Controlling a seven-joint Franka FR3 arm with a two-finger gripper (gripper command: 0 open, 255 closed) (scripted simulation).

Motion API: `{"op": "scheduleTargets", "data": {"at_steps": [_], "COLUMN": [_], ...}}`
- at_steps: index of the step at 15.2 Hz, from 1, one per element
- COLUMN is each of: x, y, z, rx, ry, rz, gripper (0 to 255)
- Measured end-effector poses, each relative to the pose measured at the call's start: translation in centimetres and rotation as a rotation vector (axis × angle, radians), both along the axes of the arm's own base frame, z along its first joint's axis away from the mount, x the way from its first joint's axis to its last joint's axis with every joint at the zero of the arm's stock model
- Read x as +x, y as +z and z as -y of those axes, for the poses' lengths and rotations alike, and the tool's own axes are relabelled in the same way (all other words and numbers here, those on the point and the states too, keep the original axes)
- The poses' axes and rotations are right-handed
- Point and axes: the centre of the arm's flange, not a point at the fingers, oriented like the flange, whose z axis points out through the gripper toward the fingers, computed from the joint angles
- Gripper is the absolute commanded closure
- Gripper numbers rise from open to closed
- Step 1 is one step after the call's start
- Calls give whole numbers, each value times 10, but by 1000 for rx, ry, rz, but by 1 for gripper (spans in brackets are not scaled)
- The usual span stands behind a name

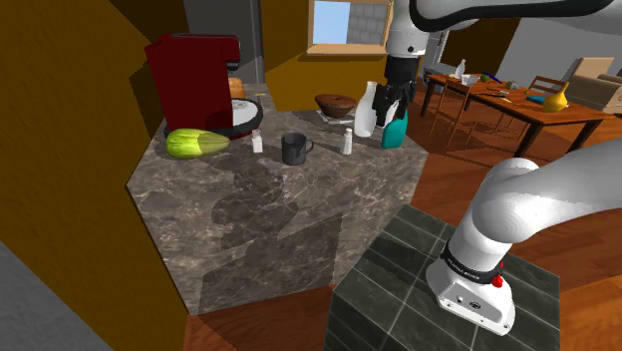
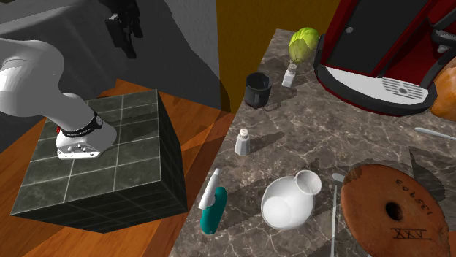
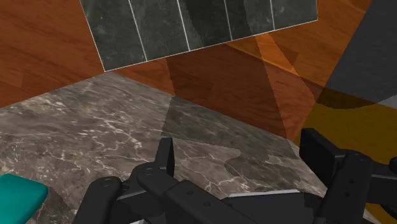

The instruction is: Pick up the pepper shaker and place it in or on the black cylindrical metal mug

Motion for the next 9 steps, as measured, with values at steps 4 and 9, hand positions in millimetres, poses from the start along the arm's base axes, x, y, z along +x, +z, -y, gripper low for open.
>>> {"op": "scheduleTargets", "data": {"at_steps": [4, 9], "x": [16, 60], "y": [-12, -35], "z": [17, 56], "rx": [4, 14], "ry": [3, 10], "rz": [2, 8], "gripper": [0, 0]}}
